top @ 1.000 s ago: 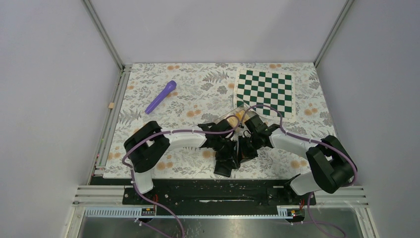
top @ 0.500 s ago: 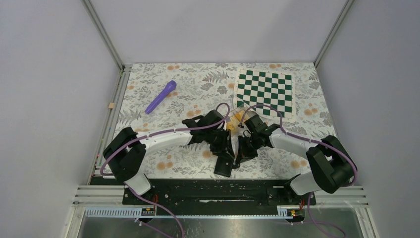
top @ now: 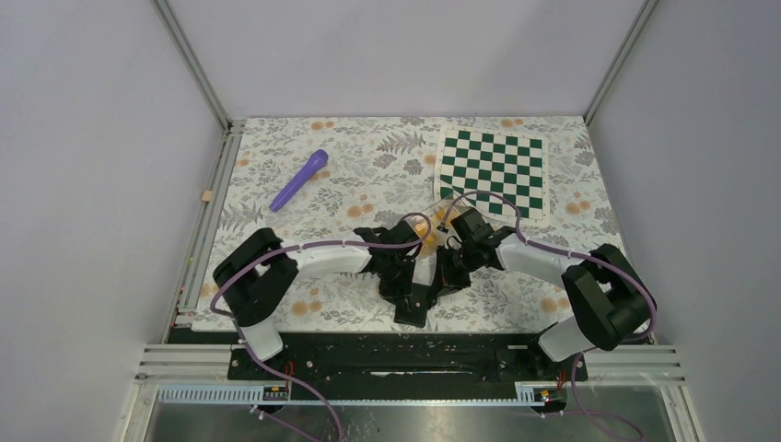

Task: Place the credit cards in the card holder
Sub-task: Close the card holder at the center of the board.

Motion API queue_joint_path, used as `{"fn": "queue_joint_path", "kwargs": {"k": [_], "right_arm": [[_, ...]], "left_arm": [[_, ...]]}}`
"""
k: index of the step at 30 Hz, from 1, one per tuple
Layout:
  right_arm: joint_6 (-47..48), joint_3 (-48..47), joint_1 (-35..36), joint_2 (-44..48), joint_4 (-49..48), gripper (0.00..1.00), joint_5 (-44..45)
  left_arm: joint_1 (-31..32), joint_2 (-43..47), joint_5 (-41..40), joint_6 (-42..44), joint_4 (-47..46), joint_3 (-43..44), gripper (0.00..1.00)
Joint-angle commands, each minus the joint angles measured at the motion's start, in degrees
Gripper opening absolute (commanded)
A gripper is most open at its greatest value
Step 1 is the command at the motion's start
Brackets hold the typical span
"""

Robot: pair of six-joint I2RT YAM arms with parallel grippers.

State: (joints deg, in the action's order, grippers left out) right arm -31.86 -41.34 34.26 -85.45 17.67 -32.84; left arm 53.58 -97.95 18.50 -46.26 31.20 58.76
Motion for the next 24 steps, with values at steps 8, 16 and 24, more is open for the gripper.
{"fn": "queue_joint_path", "kwargs": {"k": [8, 16, 24], "right_arm": [[-5.1, -2.2, 0.5, -5.0, -5.7, 0.0, -3.0], [-7.9, -2.6, 0.7, -8.8, -8.7, 0.11, -3.3], [-7.9, -1.2, 0.7, -8.4, -8.9, 0.34, -2.4]], "left_arm": [[2.4, -5.5, -3.4, 0.7, 1.2, 1.4, 0.0], [2.4, -3.8, -3.6, 2.0, 1.2, 2.0, 0.05], [2.2, -0.1, -1.7, 1.5, -1.5, 2.6, 0.08]]}}
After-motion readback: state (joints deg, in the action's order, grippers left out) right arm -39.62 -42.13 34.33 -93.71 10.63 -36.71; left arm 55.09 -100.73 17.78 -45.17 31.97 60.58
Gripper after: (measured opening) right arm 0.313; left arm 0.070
